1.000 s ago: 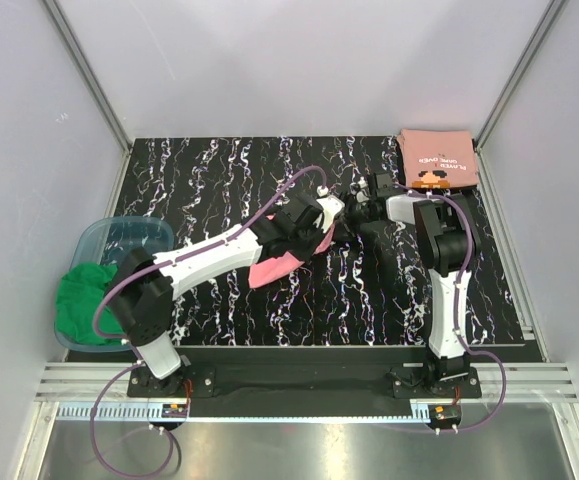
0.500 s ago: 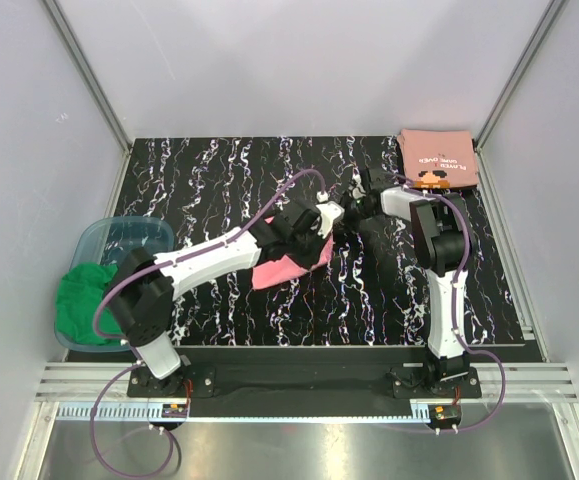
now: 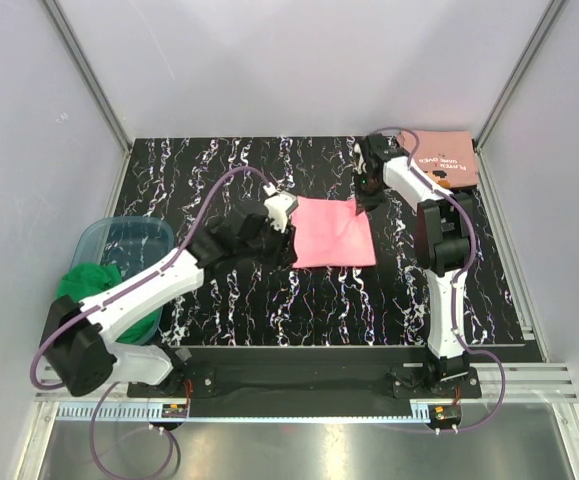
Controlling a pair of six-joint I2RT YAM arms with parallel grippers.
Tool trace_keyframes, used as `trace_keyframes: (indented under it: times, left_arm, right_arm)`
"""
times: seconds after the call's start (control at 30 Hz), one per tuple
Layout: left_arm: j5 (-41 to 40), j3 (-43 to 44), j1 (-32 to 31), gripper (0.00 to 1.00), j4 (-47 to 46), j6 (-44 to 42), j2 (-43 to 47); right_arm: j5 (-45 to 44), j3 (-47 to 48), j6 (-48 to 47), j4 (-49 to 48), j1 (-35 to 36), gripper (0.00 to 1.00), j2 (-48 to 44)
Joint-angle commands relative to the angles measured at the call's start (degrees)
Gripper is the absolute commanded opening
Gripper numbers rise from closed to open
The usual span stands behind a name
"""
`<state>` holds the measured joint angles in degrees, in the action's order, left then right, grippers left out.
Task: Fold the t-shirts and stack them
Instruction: Neatly place the folded tshirt to the corner
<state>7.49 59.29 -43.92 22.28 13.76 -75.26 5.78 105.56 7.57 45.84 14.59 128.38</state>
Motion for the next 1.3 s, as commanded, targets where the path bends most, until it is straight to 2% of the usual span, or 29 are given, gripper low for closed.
trace_keyframes:
  times: [0.0,0.1,0.2,0.3,0.33,0.57,0.8,0.97,1.1,1.27]
  left_arm:
    - [2.53,-2.86,0.68,0.43,-1.28,0.57,3.63]
    - [2.97,-5.48,1.99,0.43,-0.66,-0.22,5.91]
    - [5.08,-7.42,4.10,0.43,-0.93,-0.66,7.58]
    - [7.01,-8.31,5.86,0.43,-0.49,-1.98,7.94]
    - [7.54,-8.48,6.56,0.43,-0.49,-2.42,7.85]
    - [9.30,-10.33,10.17,0.42,-0.48,-2.25,6.19]
    - [9.13,-8.75,10.26,0.41,1.18,-2.33,2.94]
    - [8.86,-7.35,11.14,0.41,1.89,-2.42,0.74]
    - [9.47,-6.99,11.40,0.41,1.89,-2.25,-0.76]
    - [10.00,-7.26,11.49,0.41,1.45,-2.25,-2.17]
  right_arm:
    - [-15.52,9.37,-9.40,6.35,-0.09,0.00,-0.76]
    - [-18.78,12.99,-13.01,6.62,-0.09,0.00,0.64]
    - [-22.65,22.82,-16.79,10.22,-0.09,0.00,5.20]
    - [-26.43,39.66,-18.56,16.10,-1.05,0.00,12.05]
    - [-26.96,41.55,-18.65,16.47,-1.32,0.00,13.99]
    - [-28.81,38.49,-21.54,4.09,-3.60,0.00,11.46]
    - [-29.95,44.64,-26.02,1.70,-5.36,0.00,12.95]
    - [-27.14,42.63,-30.15,-2.86,-7.12,0.00,11.02]
    - [-26.00,46.04,-31.48,-2.34,-9.05,0.00,12.95]
    - [-25.03,45.87,-33.59,-4.45,-9.84,0.00,12.07]
